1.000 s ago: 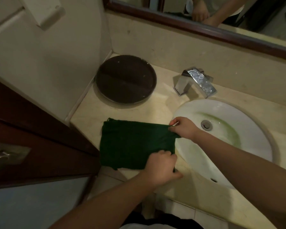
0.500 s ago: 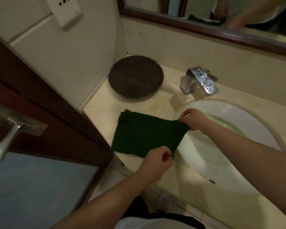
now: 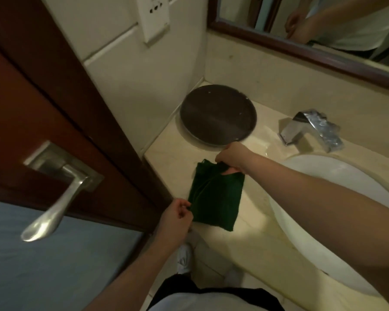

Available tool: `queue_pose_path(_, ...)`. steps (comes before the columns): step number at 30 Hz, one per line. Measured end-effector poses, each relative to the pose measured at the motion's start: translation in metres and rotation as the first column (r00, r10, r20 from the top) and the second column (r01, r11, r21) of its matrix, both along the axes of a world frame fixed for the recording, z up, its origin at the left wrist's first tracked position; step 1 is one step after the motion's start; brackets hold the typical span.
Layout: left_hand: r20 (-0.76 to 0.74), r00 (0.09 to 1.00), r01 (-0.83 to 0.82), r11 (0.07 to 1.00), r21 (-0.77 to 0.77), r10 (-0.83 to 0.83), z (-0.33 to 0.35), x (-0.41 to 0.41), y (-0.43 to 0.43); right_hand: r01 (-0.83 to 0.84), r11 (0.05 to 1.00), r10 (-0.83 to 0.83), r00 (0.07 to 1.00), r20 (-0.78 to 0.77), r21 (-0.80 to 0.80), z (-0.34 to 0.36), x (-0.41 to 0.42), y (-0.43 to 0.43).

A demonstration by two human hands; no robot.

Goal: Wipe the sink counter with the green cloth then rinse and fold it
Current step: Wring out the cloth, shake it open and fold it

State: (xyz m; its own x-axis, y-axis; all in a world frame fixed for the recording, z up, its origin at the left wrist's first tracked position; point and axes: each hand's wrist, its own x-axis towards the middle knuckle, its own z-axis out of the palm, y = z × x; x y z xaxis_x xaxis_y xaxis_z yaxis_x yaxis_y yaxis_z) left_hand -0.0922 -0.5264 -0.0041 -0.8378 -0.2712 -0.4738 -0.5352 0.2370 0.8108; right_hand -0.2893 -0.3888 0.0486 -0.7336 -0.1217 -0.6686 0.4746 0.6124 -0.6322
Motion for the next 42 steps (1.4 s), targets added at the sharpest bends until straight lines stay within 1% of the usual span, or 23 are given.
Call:
queue_pose_path(2,0.045,0.999,-0.023,1.000,-0.001,0.023,-0.009,-0.002,-0.011,0.029,0.999,-0.029,1.000,0.004,-0.018,-0.009,0.000,-0.016)
queue_pose_path(4,0.055,0.998,-0.013,0.995,-0.099,0.019,-0.017,-0.004,-0.018,0.062,0.998,-0.061,0.998,0.015,-0.030,-0.013,0.004,-0.024)
queue_pose_path(6,0.056,0.998,-0.013,0.986,-0.167,0.023,-0.020,-0.004,-0.021,0.066,0.997,-0.067,0.997,-0.026,-0.036,-0.013,0.011,-0.023)
queue_pose_path(8,0.141,0.990,-0.008,0.990,-0.141,0.029,-0.020,-0.005,-0.021,0.063,0.996,-0.069,0.991,-0.114,-0.056,-0.014,0.019,-0.015)
queue_pose_path(10,0.234,0.972,0.013,0.998,-0.061,0.002,-0.023,-0.008,-0.019,0.043,0.998,-0.056,0.958,-0.282,-0.051,-0.014,0.031,0.000)
queue_pose_path(12,0.263,0.964,0.038,0.999,-0.025,-0.030,-0.032,-0.008,-0.018,-0.001,0.998,0.026,0.892,-0.452,0.055,-0.013,0.045,0.019)
queue_pose_path(14,0.267,0.962,0.064,0.998,-0.018,-0.057,-0.041,-0.008,-0.019,-0.151,0.970,0.226,0.844,-0.487,0.189,-0.012,0.066,0.039)
queue_pose_path(16,0.247,0.967,0.067,0.998,0.003,-0.066,-0.036,-0.007,-0.019,-0.421,0.858,0.512,0.749,-0.420,0.293,-0.019,0.094,0.058)
queue_pose_path(18,0.237,0.970,0.046,0.997,0.058,-0.059,-0.026,-0.008,-0.018,-0.608,0.671,0.741,0.565,-0.362,0.425,-0.033,0.120,0.071)
queue_pose_path(19,0.238,0.970,0.022,0.995,0.097,-0.044,-0.022,-0.008,-0.017,-0.634,0.587,0.810,0.468,-0.354,0.504,-0.043,0.128,0.076)
queue_pose_path(20,0.244,0.969,-0.009,0.990,0.140,-0.026,-0.018,-0.009,-0.015,-0.622,0.550,0.835,0.407,-0.370,0.557,-0.052,0.133,0.079)
queue_pose_path(22,0.274,0.961,-0.095,0.971,0.219,0.032,-0.005,-0.012,-0.010,-0.577,0.600,0.797,0.374,-0.474,0.553,-0.057,0.134,0.083)
queue_pose_path(23,0.296,0.953,-0.153,0.953,0.262,0.072,0.000,-0.014,-0.008,-0.562,0.642,0.761,0.381,-0.525,0.522,-0.056,0.133,0.084)
queue_pose_path(24,0.326,0.939,-0.217,0.927,0.305,0.113,0.006,-0.017,-0.007,-0.556,0.690,0.714,0.420,-0.560,0.463,-0.053,0.132,0.086)
queue_pose_path(25,0.360,0.922,-0.272,0.899,0.343,0.142,0.012,-0.022,-0.005,-0.544,0.750,0.648,0.494,-0.580,0.375,-0.049,0.131,0.087)
queue_pose_path(26,0.389,0.909,-0.306,0.874,0.377,0.150,0.018,-0.029,-0.003,-0.510,0.817,0.562,0.604,-0.565,0.267,-0.043,0.129,0.088)
queue_pose_path(28,0.431,0.891,-0.344,0.833,0.433,0.143,0.029,-0.048,-0.001,-0.366,0.929,0.355,0.827,-0.435,0.061,-0.032,0.119,0.089)
queue_pose_path(29,0.444,0.885,-0.352,0.822,0.448,0.137,0.033,-0.058,0.000,-0.266,0.964,0.242,0.901,-0.359,-0.019,-0.029,0.110,0.088)
queue_pose_path(31,0.451,0.883,-0.355,0.812,0.463,0.129,0.039,-0.080,0.004,-0.078,0.993,0.055,0.967,-0.247,-0.086,-0.026,0.092,0.084)
queue_pose_path(34,0.471,0.869,-0.397,0.783,0.479,0.153,0.043,-0.109,0.010,0.071,0.996,-0.080,0.982,-0.168,-0.060,-0.028,0.069,0.078)
queue_pose_path(37,0.498,0.852,-0.424,0.770,0.477,0.161,0.038,-0.126,0.011,0.106,0.993,-0.096,0.982,-0.165,0.055,-0.035,0.059,0.074)
queue_pose_path(39,0.473,0.864,-0.396,0.816,0.422,0.174,0.031,-0.129,0.012,0.102,0.974,-0.057,0.975,-0.214,0.203,-0.035,0.058,0.072)
queue_pose_path(42,0.280,0.934,-0.280,0.942,0.182,0.224,0.018,-0.123,0.016,0.026,0.919,0.058,0.978,-0.200,0.394,-0.033,0.063,0.069)
